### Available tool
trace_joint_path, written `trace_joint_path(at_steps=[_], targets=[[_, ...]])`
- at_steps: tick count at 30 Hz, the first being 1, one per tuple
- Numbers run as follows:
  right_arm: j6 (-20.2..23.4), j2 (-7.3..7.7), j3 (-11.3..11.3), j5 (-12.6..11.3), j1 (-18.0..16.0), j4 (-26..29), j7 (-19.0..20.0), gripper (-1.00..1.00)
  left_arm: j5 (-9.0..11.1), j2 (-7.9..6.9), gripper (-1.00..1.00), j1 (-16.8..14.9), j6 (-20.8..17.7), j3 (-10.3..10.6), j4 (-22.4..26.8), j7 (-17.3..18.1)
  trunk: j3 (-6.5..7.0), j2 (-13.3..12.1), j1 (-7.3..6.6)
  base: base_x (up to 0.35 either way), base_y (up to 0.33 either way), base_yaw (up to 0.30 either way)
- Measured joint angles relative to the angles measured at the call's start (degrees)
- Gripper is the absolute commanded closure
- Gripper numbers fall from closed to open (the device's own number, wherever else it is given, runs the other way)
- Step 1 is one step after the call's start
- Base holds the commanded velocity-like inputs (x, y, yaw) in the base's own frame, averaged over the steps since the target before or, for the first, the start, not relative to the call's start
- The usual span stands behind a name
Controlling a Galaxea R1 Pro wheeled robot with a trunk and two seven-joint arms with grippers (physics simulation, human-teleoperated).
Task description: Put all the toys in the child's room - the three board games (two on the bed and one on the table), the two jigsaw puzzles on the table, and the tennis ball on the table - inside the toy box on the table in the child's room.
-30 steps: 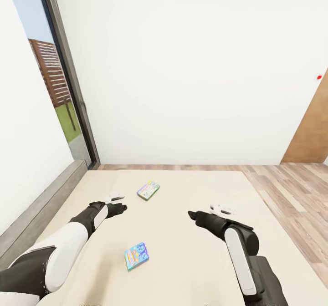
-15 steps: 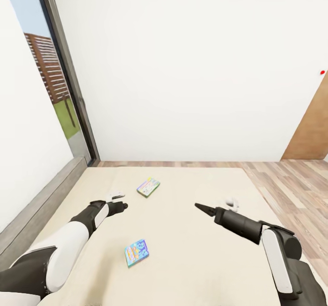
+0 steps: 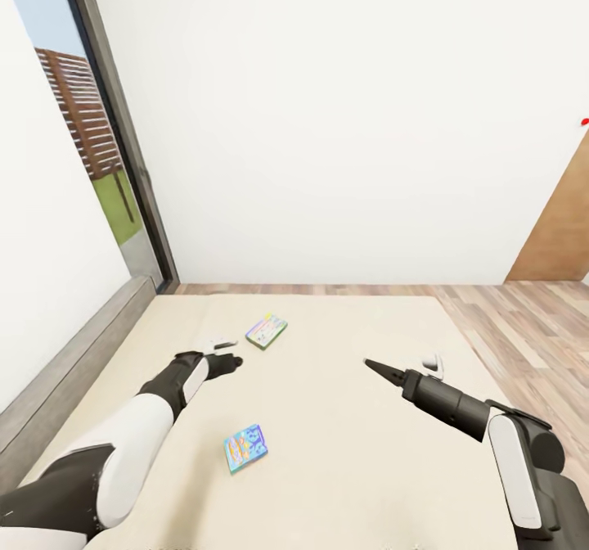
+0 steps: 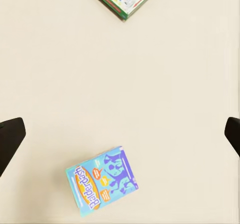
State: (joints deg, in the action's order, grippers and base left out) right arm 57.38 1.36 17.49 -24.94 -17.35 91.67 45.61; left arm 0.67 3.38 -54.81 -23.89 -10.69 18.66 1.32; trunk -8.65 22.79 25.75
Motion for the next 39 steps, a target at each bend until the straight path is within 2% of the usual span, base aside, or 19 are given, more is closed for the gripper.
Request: trace_joint_path(at_steps=[6, 15, 22, 39], targets=[[-0.07, 0.04, 0.31, -0.06, -0.01, -0.08, 0.19, -1.0, -0.1, -0.14, -1.0, 0.0, 0.1, 0.23, 0.33, 0.03, -0.57, 0.0, 0.0, 0.0, 0.0, 0.0], [-0.92, -0.89, -0.2, 0.68, -0.43, -1.95, -0.42, -1.0, -0.1, -0.23, -1.0, 0.0, 0.01, 0.03, 0.54, 0.03, -1.42, 0.0, 0.0, 0.0, 0.0, 0.0], [-2.31, -0.97, -0.24, 0.68, -0.65, -3.29, -0.43, -1.0, -0.1, -0.22, -1.0, 0.0, 0.02, 0.13, 0.79, 0.06, -2.08, 0.0, 0.0, 0.0, 0.0, 0.0], [-2.53, -0.97, -0.24, 0.83, -0.6, -3.79, -0.43, -1.0, -0.1, -0.48, -1.0, 0.0, 0.04, 0.1, 0.92, 0.28, -3.69, 0.01, 0.0, 0.0, 0.0, 0.0]])
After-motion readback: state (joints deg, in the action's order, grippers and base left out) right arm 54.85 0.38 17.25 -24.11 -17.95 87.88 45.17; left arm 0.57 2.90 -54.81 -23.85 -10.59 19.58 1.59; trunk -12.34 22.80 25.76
